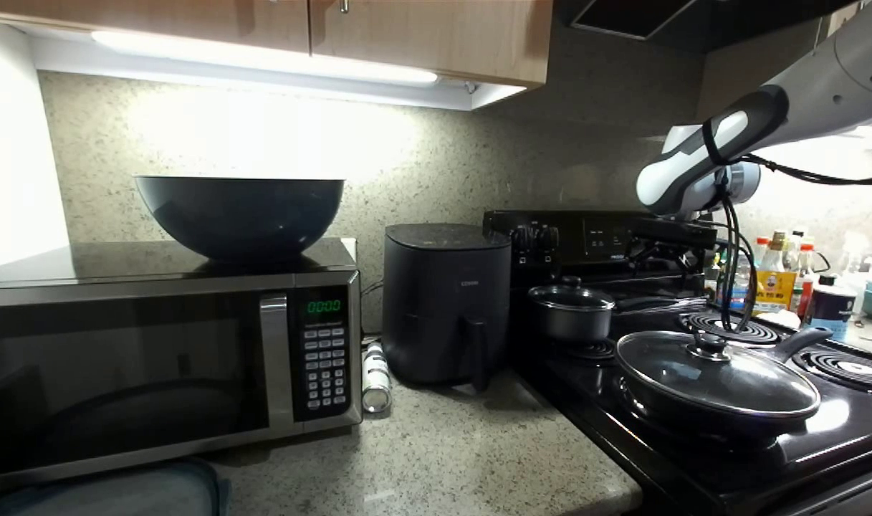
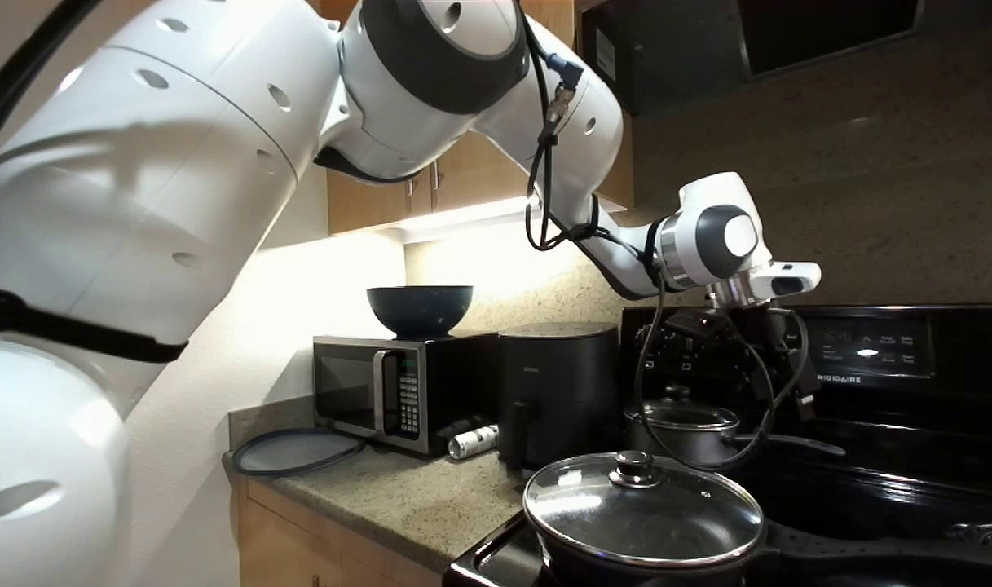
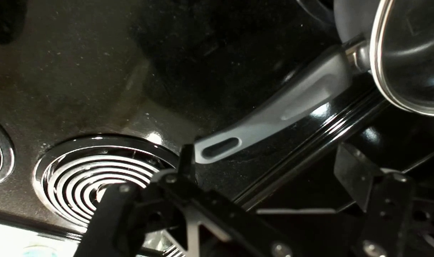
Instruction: Slide the pot on the stove to the plate on the right
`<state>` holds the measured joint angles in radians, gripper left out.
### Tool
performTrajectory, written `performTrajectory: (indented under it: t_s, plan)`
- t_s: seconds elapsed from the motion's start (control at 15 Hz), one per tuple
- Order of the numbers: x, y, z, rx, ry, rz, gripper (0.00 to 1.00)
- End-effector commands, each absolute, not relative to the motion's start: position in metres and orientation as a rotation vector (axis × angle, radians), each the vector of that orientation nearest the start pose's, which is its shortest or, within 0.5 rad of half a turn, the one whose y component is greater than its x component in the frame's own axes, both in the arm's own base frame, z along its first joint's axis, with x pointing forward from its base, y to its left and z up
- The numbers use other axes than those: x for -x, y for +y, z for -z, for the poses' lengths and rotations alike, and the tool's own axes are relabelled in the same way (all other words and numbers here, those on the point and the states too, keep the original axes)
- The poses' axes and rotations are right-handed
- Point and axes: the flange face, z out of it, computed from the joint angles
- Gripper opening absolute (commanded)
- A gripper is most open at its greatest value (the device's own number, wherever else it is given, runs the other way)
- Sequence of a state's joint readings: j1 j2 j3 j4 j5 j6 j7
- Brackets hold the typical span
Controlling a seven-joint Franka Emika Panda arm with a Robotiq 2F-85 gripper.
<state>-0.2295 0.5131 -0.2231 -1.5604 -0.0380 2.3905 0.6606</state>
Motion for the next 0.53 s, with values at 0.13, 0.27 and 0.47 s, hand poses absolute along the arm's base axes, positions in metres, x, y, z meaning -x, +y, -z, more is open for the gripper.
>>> performTrajectory:
  t_s: [0.13,0.27,0.47]
  plan:
    - [-0.663,-0.296,-0.387,2.746,1.602,0.527,1.00]
    - [-0.670,-0.297,-0.383,2.690,1.650,0.498,1.00]
    - [-0.682,-0.297,-0.377,2.616,1.718,0.498,1.00]
